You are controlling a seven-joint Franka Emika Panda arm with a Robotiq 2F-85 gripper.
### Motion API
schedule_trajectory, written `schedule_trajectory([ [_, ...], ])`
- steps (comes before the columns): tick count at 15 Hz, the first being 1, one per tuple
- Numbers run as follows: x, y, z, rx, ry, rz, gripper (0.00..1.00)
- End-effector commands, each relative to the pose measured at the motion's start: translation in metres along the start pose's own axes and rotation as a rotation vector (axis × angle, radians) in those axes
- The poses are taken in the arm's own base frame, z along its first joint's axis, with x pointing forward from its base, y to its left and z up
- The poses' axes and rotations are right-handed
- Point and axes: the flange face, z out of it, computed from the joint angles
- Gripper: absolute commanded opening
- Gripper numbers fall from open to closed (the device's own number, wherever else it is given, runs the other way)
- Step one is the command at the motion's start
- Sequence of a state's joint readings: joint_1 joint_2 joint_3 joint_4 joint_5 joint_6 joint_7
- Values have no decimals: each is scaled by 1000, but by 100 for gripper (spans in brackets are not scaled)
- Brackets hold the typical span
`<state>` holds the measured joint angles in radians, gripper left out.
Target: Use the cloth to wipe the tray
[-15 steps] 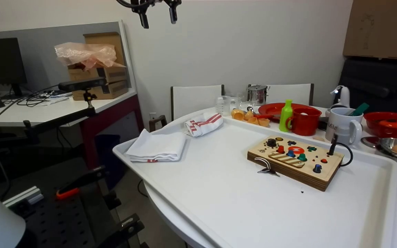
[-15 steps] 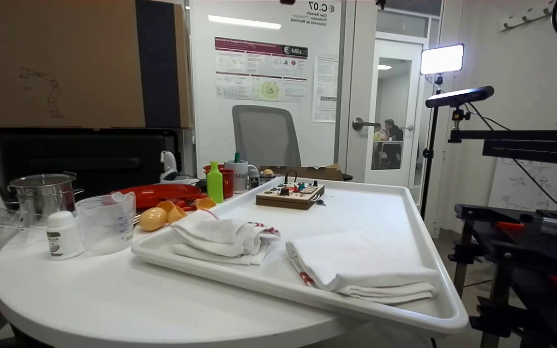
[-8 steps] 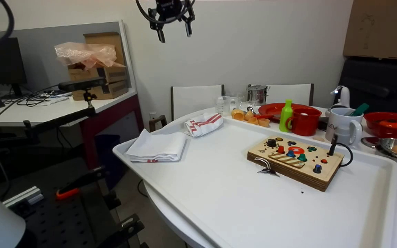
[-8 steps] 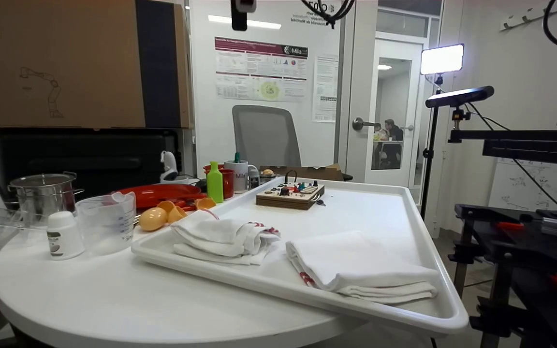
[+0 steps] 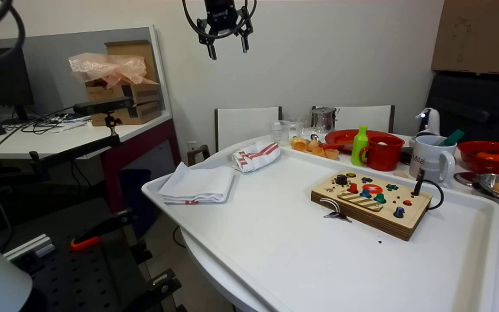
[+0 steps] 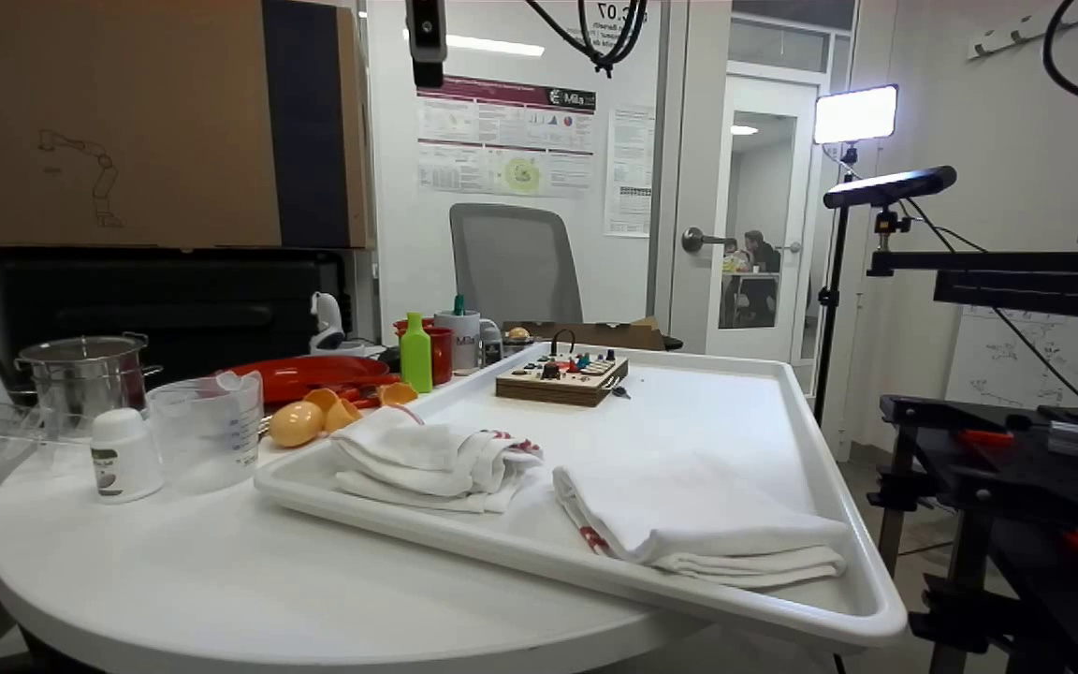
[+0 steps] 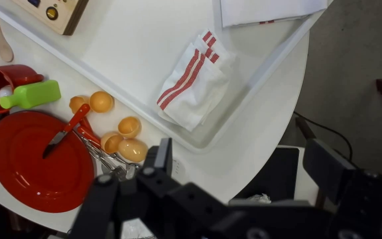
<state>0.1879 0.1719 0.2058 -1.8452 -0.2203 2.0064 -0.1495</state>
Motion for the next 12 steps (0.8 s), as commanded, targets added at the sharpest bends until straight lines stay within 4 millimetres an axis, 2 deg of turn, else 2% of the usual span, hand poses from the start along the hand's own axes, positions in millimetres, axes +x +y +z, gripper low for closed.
schedule_trajectory([
  [1, 1, 0, -1, 0, -1, 0, 100],
  [3, -4, -1, 2, -10, -18, 40, 100],
  [7, 7, -3, 24, -7, -31, 94, 100],
  [12, 20, 6, 72, -36, -56, 213, 100],
])
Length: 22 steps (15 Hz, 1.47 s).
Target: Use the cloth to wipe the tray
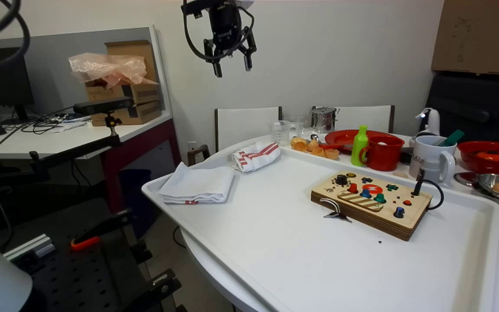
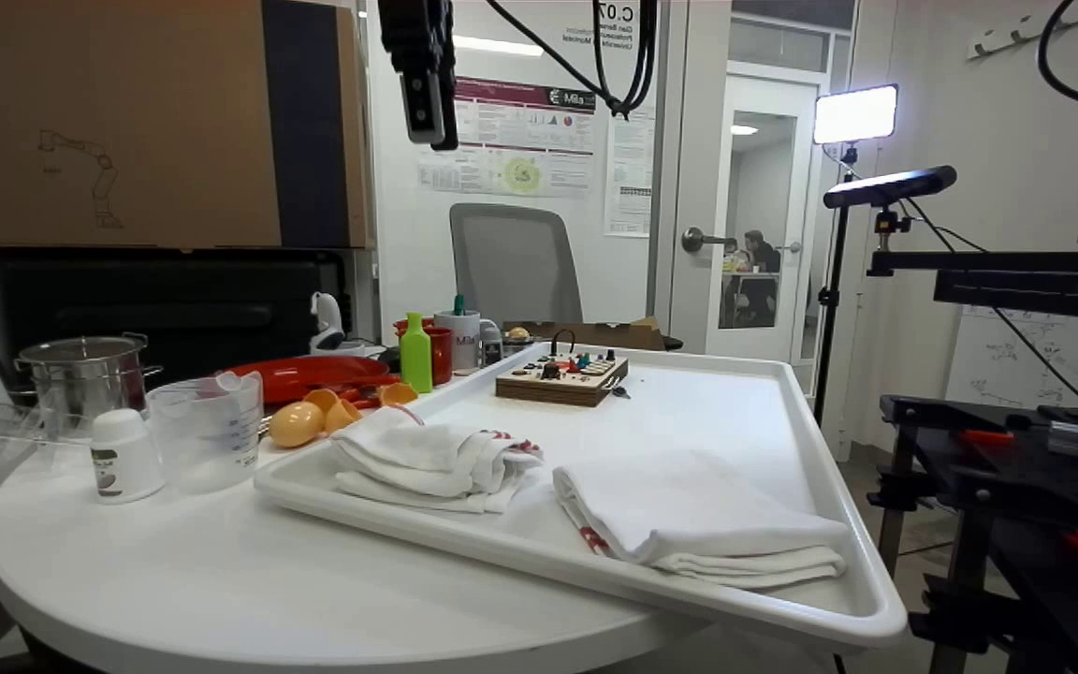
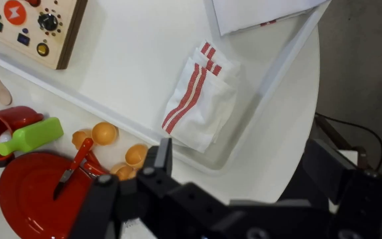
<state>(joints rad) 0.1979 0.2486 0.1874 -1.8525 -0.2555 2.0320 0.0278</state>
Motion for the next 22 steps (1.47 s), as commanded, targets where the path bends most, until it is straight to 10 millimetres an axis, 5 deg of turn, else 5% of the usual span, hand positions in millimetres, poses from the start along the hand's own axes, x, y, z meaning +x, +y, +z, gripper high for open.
schedule_trajectory([
  [1, 19, 5, 38, -39, -3, 81, 100],
  [7, 35, 25, 127, -36, -106, 176, 100],
  [11, 43, 43, 169, 73, -104, 204, 100],
  [13, 45, 48, 181, 115, -114, 222, 100],
  [22, 39, 28, 176, 64, -129, 175, 100],
])
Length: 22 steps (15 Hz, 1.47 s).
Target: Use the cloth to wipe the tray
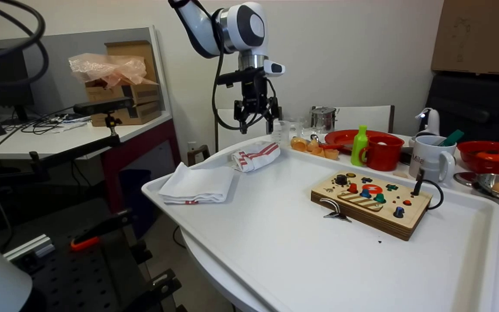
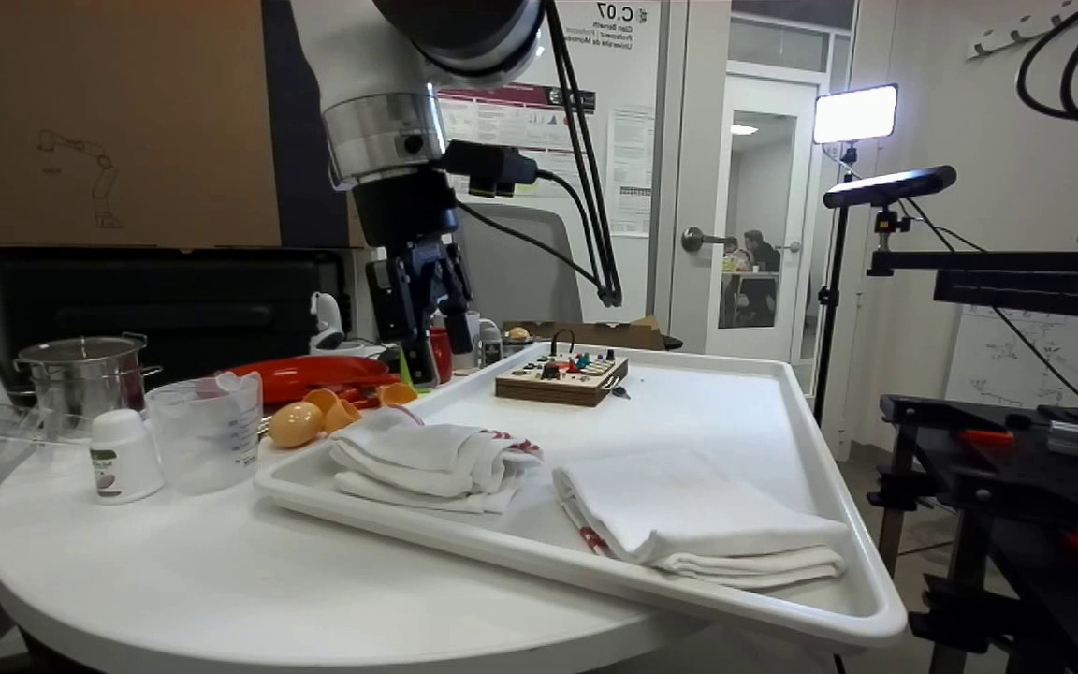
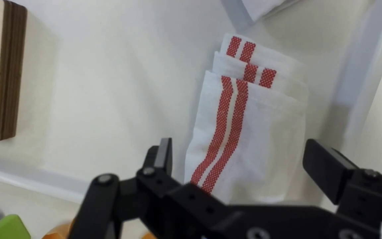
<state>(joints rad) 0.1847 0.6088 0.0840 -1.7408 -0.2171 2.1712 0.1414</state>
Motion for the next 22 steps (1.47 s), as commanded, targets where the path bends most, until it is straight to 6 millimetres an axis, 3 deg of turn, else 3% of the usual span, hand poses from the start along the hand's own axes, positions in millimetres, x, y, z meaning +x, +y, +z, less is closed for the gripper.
schedule_trajectory([
  [1, 1, -17, -2, -5, -2, -42, 100],
  [4, 4, -28, 3, -5, -5, -49, 100],
  [10, 14, -27, 21, -5, 44, -28, 100],
  [18, 30, -31, 65, -32, -6, -29, 99],
  [19, 32, -32, 69, -27, -15, -17, 75],
  [20, 33, -33, 73, -22, -22, -9, 74],
  [22, 35, -34, 78, -20, -33, 13, 61],
])
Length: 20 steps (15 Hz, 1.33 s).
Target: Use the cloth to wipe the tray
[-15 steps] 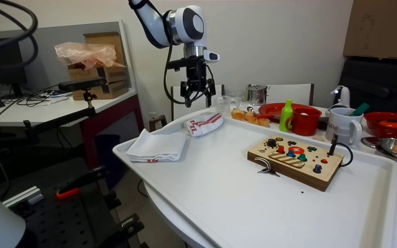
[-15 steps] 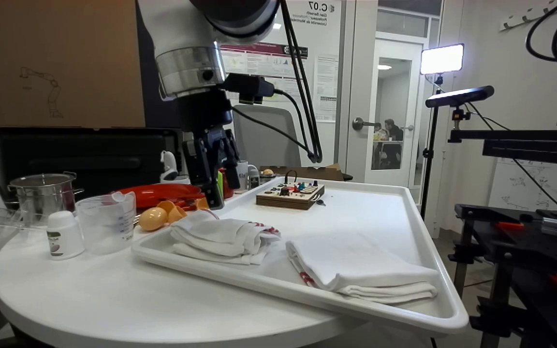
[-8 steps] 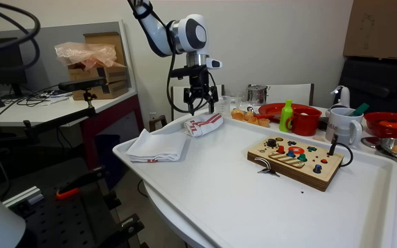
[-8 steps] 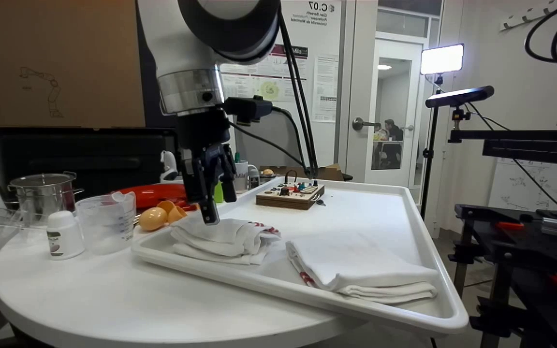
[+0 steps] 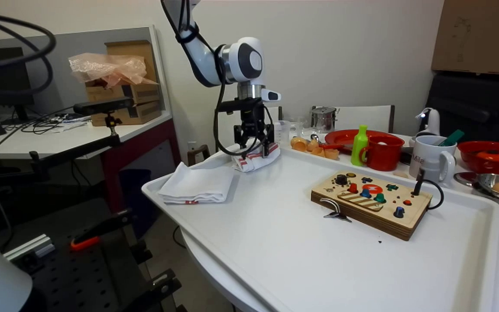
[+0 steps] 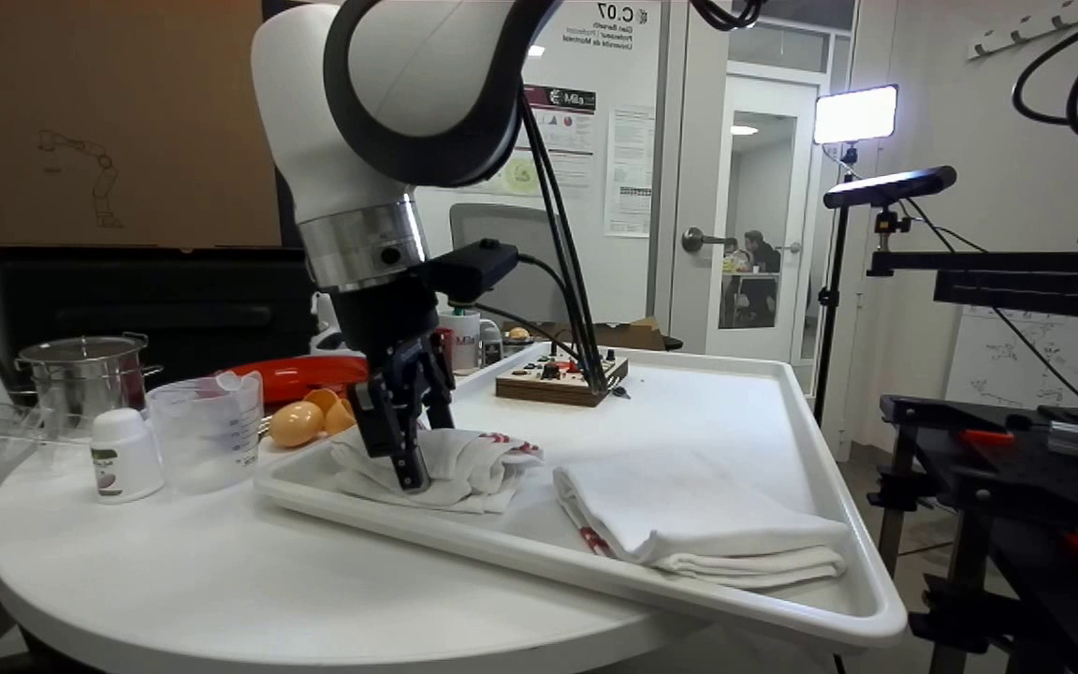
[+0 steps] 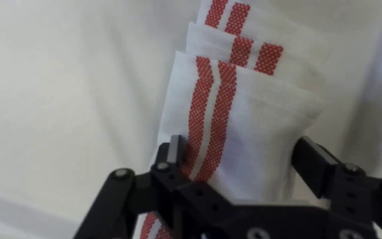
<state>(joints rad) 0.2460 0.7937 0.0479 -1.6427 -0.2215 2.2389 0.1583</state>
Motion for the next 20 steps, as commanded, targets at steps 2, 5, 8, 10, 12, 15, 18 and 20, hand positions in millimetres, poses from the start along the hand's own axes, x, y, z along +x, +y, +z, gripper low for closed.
schedule_trajectory([
  [2, 12, -4, 7, -8, -28, 51, 45],
  [5, 12, -3, 4, -11, -46, 67, 21],
  [8, 11, -2, 6, -24, -60, 77, 3],
  [10, 10, -3, 9, -37, -62, 79, 4],
  [12, 9, -3, 12, -50, -51, 76, 6],
  [15, 6, 7, 18, -69, -57, 109, 6],
  [18, 0, 27, 24, -88, -70, 176, 6],
  [20, -4, 45, 28, -105, -83, 228, 6],
])
